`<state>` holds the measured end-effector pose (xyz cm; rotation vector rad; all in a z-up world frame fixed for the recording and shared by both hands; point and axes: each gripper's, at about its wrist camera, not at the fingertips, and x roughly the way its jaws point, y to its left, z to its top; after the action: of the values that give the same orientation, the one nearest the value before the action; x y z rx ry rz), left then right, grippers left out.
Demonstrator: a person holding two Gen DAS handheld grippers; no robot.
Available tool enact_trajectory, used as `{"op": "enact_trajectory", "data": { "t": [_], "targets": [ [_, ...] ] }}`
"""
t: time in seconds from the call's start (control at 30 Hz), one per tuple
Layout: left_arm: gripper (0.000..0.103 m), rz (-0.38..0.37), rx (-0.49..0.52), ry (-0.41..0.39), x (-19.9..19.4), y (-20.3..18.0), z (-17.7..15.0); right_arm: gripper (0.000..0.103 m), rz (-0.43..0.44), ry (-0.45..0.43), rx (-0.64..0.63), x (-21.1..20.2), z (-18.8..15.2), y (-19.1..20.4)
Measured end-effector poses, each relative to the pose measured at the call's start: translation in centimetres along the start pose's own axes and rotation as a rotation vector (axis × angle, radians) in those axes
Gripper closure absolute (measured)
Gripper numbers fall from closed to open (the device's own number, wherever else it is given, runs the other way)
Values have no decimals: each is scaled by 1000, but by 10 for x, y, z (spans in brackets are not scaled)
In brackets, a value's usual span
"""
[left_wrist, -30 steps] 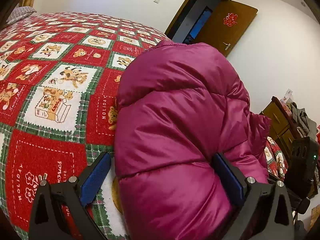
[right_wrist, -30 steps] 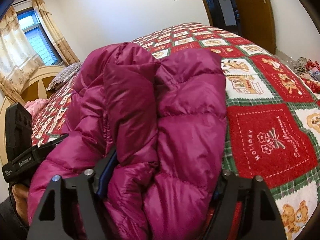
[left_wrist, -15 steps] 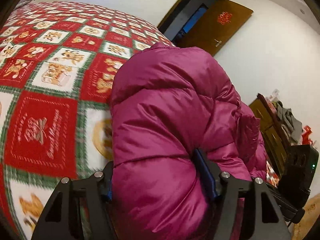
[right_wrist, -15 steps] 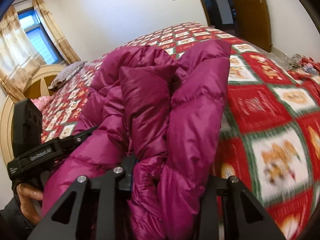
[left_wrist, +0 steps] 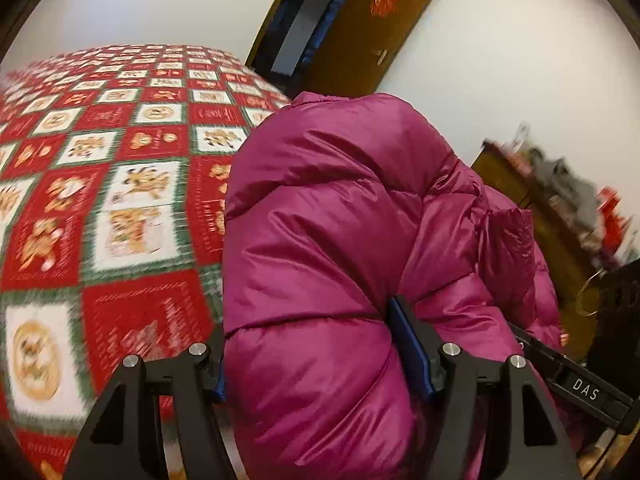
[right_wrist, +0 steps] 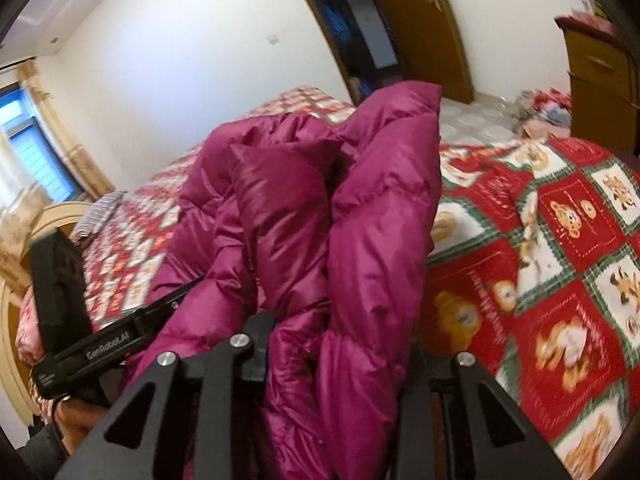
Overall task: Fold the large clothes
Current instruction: 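Lower the jacket bundle onto the quilt and open both tools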
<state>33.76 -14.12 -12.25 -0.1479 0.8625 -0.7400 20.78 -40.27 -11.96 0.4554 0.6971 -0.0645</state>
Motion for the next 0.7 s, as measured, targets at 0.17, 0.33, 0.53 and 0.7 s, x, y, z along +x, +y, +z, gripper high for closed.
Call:
{"op": "enact_trajectory", "data": {
  "t": [0.17, 0.33, 0.53, 0.7],
  "targets": [
    [36, 110, 38, 10, 22, -9, 5, 71, -19, 27, 57, 29, 12, -34],
    [25, 170, 14, 18, 32, -6, 5, 55, -26, 34, 84, 30, 15, -49],
    [21, 221, 96, -5, 31, -13, 3, 40, -124, -11, 61, -2, 6, -47],
    [21, 235, 108, -7, 31, -16, 2, 43, -235, -143, -3, -49, 16, -30]
  ]
}}
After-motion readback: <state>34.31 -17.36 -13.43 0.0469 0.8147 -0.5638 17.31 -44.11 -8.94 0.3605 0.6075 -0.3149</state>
